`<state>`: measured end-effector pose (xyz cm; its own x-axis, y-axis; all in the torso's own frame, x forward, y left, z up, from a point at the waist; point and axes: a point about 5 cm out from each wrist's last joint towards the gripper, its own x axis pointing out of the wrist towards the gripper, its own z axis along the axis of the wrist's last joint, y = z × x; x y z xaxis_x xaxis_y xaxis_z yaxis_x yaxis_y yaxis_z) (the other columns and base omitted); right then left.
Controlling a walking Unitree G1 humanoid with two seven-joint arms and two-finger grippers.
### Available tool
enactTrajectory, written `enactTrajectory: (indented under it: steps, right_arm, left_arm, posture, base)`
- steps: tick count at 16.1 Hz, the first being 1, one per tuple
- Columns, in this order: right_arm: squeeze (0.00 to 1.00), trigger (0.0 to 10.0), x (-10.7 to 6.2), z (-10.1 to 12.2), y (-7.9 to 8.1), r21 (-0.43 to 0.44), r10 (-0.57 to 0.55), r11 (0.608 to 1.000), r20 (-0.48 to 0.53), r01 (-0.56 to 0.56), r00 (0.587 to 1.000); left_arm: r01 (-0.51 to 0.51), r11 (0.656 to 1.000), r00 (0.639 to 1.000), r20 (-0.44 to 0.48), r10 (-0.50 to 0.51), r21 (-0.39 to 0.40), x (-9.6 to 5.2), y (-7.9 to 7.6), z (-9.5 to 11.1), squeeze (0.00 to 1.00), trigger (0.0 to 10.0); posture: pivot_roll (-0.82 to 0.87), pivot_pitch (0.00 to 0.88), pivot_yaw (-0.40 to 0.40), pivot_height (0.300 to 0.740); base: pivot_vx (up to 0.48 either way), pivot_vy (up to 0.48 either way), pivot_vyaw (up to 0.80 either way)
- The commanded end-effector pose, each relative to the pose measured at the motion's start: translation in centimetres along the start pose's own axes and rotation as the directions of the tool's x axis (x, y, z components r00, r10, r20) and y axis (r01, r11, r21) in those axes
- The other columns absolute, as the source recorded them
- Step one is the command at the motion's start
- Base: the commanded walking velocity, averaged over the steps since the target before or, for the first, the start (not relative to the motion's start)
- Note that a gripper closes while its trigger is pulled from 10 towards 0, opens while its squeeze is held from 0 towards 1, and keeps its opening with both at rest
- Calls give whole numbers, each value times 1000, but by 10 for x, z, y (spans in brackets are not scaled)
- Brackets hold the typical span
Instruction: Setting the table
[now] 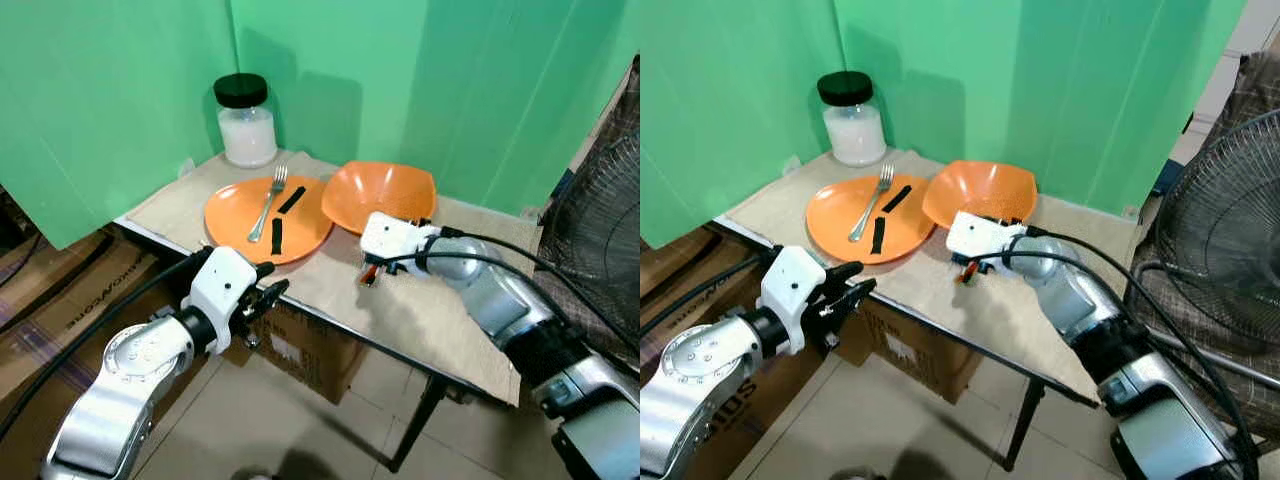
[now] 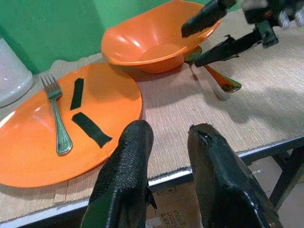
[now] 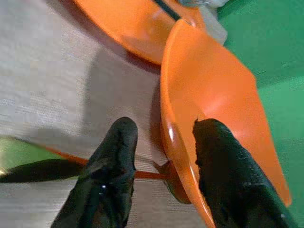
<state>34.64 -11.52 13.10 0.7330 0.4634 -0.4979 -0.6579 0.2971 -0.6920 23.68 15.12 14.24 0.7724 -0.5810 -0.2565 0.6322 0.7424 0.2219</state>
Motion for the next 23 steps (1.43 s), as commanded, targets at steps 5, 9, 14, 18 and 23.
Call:
enactTrajectory:
  steps: [5, 9, 14, 18, 23]
  right_arm:
    - [0, 0, 7, 0, -9, -43, -30, 999, -29, 29, 999]
    - [0, 0, 9, -1, -11, -66, -31, 997, -39, 28, 999]
    - [0, 0, 8, 2, -7, -74, -43, 996, -12, 42, 999]
    - [0, 0, 6, 11, -3, -101, -58, 993, 53, 63, 997]
    - [0, 0, -4, 21, -7, -146, -112, 980, 152, 134, 982]
  left_arm:
    - [3, 1000, 1000, -7, -3, 9, -1, 0, 1, 0, 10000]
    - [2, 1000, 1000, -11, -2, 22, 3, 0, 3, 0, 10000]
    - [4, 1000, 1000, 4, -4, 28, 5, 1, 6, 0, 10000]
    - [-7, 999, 1000, 10, 6, 35, 4, 3, 7, 0, 10000]
    - [-55, 997, 998, 3, 55, 45, -2, 9, 4, 0, 10000]
  posture:
    - [143, 0, 23, 740]
    - [140, 0, 13, 740]
    - [113, 0, 35, 740]
    - [122, 0, 29, 740]
    - [132, 0, 38, 740]
  base:
    - [0, 0, 0]
    - [0, 0, 0]
    - [0, 0, 0]
    - [0, 0, 0]
    - [0, 0, 0]
